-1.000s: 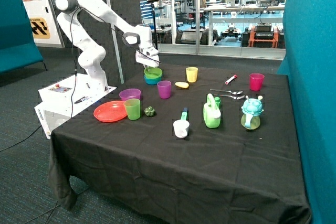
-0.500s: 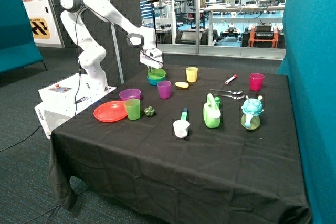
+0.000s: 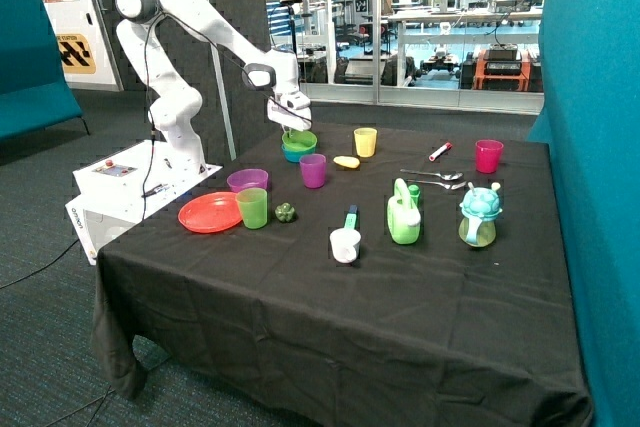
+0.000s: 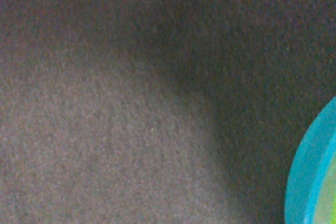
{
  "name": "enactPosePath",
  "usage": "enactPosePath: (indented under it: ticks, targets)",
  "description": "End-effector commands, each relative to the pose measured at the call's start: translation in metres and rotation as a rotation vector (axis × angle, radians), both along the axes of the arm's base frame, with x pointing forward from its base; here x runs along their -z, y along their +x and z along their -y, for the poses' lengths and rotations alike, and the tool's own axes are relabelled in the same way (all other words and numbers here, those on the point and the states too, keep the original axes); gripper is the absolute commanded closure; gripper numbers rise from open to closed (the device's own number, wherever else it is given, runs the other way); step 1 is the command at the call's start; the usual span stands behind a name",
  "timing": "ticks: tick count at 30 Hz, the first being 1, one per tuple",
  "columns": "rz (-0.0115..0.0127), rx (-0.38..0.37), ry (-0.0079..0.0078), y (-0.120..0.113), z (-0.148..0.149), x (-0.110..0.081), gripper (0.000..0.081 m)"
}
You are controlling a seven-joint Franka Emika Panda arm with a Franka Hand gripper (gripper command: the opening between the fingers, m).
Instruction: Stack the bowls
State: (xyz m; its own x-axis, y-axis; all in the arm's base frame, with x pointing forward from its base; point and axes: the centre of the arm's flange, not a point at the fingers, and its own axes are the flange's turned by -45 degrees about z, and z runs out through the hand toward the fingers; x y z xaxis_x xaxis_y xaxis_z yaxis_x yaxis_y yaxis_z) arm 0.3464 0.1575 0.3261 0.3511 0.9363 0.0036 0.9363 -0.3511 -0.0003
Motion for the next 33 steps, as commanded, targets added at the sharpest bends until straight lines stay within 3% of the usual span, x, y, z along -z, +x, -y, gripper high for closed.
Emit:
enactPosePath:
  ticks: [1,15,21,26,29,33]
  targets:
    - [-0.001,0.001,-0.0035,0.003,0.003,-0.002,0.0576]
    - [-0.001,-0.002,-0.0035,0.005,0.001,-0.004,0.051]
    - [-0.001,0.006,-0.0035,0.009,0.001,-0.005,0.0367]
    - [-0.001,0.051,-0.0035,0.023,0.002,-0.006,0.0045]
    - [-0.0012,0.111,-0.0035,0.04,0.006,-0.006,0.0006]
    - [-0.0012,0.137,-0.0034,0.059,0.01,-0.006,0.004]
